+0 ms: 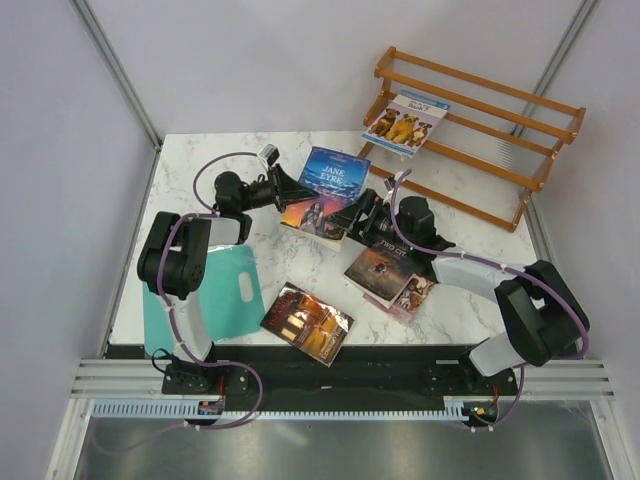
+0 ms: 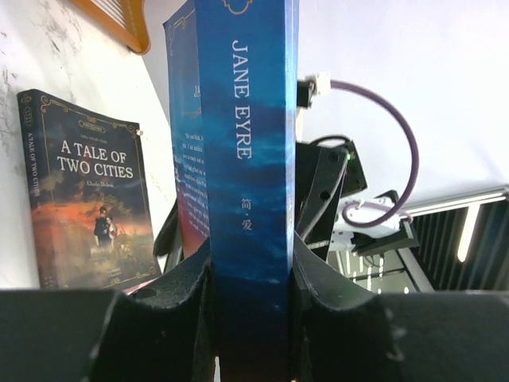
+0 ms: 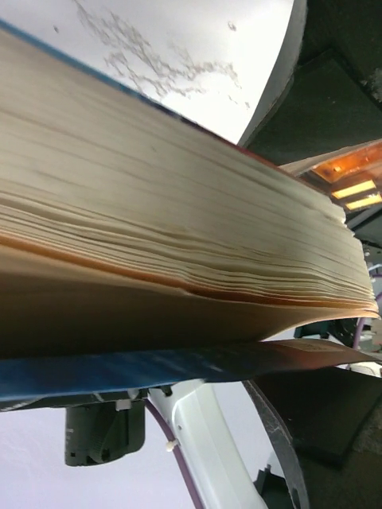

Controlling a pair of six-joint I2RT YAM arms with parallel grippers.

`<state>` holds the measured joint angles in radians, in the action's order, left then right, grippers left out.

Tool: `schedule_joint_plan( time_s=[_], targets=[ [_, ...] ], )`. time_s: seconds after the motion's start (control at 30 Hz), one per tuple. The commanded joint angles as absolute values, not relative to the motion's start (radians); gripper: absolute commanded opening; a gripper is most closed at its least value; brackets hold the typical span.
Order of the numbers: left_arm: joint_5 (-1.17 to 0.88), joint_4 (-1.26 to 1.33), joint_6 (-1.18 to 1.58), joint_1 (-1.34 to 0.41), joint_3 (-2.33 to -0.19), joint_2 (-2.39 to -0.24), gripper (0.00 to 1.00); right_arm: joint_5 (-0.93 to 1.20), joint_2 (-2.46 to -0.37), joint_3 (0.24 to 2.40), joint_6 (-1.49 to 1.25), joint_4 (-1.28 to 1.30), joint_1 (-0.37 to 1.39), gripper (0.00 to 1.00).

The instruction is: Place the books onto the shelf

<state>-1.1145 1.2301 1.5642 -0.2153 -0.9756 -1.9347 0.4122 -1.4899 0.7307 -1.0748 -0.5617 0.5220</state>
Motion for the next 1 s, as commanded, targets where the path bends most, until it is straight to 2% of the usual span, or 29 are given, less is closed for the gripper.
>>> schedule_joint_plan(
  time_s=[0.0, 0.1, 0.2, 0.23, 0.27, 0.3, 0.37, 0.4, 0.5, 0.6, 0.63, 0.67, 0.73, 0.77, 0.83, 0.87, 0.9, 0.97],
  targets=[
    [-1.043, 1.631, 1.658, -0.221, -1.042, -1.856, 0.02, 0.413, -1.502, 0.715, -1.12, -0.667, 0.563, 0.98],
    [-1.026, 1.626, 1.649, -0.221, -1.039, -1.856, 0.02, 0.419, -1.502, 0.709, -1.15, -0.686, 0.575, 0.98],
    [-1.022, 1.563, 1.603, -0.224, -1.052, -1.853, 0.02, 0.397, -1.474, 0.7, -1.157, -0.684, 0.594, 0.94],
    [-1.025, 1.554, 1.594, -0.225, -1.06, -1.856, 0.02, 0.385, -1.447, 0.695, -1.152, -0.672, 0.597, 0.9],
    [-1.029, 1.542, 1.589, -0.224, -1.063, -1.858, 0.02, 0.371, -1.434, 0.693, -1.141, -0.643, 0.601, 0.84],
    [-1.029, 1.534, 1.585, -0.225, -1.066, -1.856, 0.02, 0.355, -1.422, 0.695, -1.138, -0.628, 0.6, 0.6],
    [-1.026, 1.49, 1.553, -0.225, -1.065, -1.85, 0.02, 0.338, -1.396, 0.713, -1.135, -0.551, 0.6, 0.39],
    [-1.025, 1.476, 1.539, -0.227, -1.062, -1.847, 0.02, 0.333, -1.387, 0.721, -1.126, -0.532, 0.6, 0.35],
    [-1.023, 1.46, 1.519, -0.227, -1.063, -1.847, 0.02, 0.293, -1.361, 0.755, -1.098, -0.444, 0.601, 0.13],
    [-1.042, 1.444, 1.513, -0.227, -1.066, -1.852, 0.02, 0.267, -1.332, 0.765, -1.059, -0.394, 0.601, 0.02],
    [-1.049, 1.43, 1.488, -0.226, -1.065, -1.85, 0.05, 0.267, -1.318, 0.768, -1.049, -0.391, 0.601, 0.01],
    [-1.067, 1.398, 1.465, -0.225, -1.062, -1.838, 0.13, 0.264, -1.312, 0.773, -1.037, -0.368, 0.601, 0.0],
    [-1.083, 1.271, 1.363, -0.215, -1.052, -1.815, 0.23, 0.255, -1.292, 0.802, -0.985, -0.318, 0.6, 0.0],
    [-1.088, 1.22, 1.323, -0.21, -1.04, -1.786, 0.35, 0.252, -1.283, 0.81, -0.965, -0.278, 0.6, 0.0],
    [-1.089, 1.133, 1.235, -0.186, -1.02, -1.758, 0.48, 0.252, -1.255, 0.827, -0.924, -0.244, 0.597, 0.0],
    [-1.089, 1.102, 1.212, -0.173, -1.006, -1.743, 0.82, 0.255, -1.246, 0.83, -0.913, -0.22, 0.592, 0.0],
    [-1.092, 1.076, 1.175, -0.151, -0.999, -1.72, 1.0, 0.262, -1.224, 0.837, -0.904, -0.203, 0.592, 0.0],
    [-1.107, 1.037, 1.154, -0.124, -0.982, -1.7, 1.0, 0.273, -1.201, 0.847, -0.861, -0.151, 0.592, 0.0]
  ],
)
